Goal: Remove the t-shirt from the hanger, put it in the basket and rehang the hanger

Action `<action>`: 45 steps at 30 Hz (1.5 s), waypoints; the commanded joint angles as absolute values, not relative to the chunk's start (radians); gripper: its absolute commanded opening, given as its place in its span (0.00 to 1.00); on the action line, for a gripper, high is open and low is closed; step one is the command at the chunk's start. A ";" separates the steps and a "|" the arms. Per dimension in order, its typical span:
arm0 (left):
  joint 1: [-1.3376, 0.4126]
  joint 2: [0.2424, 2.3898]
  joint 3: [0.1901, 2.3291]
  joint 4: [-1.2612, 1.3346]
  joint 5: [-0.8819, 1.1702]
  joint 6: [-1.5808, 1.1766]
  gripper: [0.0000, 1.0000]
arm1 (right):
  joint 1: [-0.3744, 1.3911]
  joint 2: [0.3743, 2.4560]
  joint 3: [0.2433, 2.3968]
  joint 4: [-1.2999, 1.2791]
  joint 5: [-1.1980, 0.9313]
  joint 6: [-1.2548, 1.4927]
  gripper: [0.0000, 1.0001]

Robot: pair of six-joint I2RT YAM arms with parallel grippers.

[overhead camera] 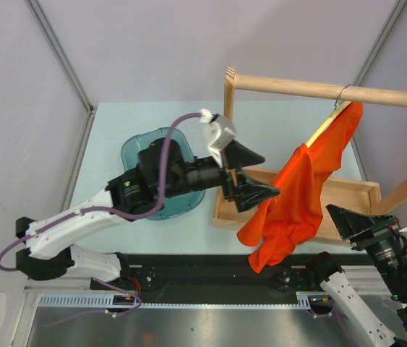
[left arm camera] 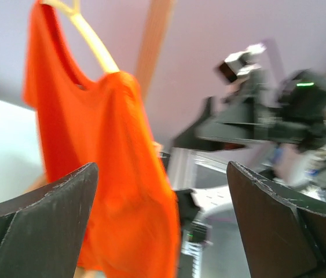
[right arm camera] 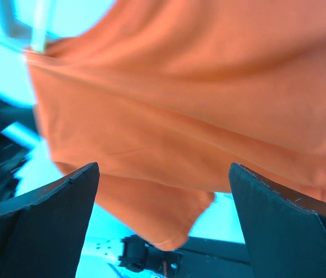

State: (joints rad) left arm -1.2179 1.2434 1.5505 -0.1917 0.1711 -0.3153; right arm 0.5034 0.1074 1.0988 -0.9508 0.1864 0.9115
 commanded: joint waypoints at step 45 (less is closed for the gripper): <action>-1.256 1.191 1.746 -0.267 -0.238 -0.121 0.00 | 0.471 0.267 1.217 -0.911 0.063 0.784 1.00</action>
State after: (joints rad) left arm -1.2575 1.3525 1.7691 -0.4435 -0.1883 -0.1619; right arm 0.4774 0.2176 1.2251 -0.9539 0.1219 0.8288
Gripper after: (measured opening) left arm 0.204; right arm 0.994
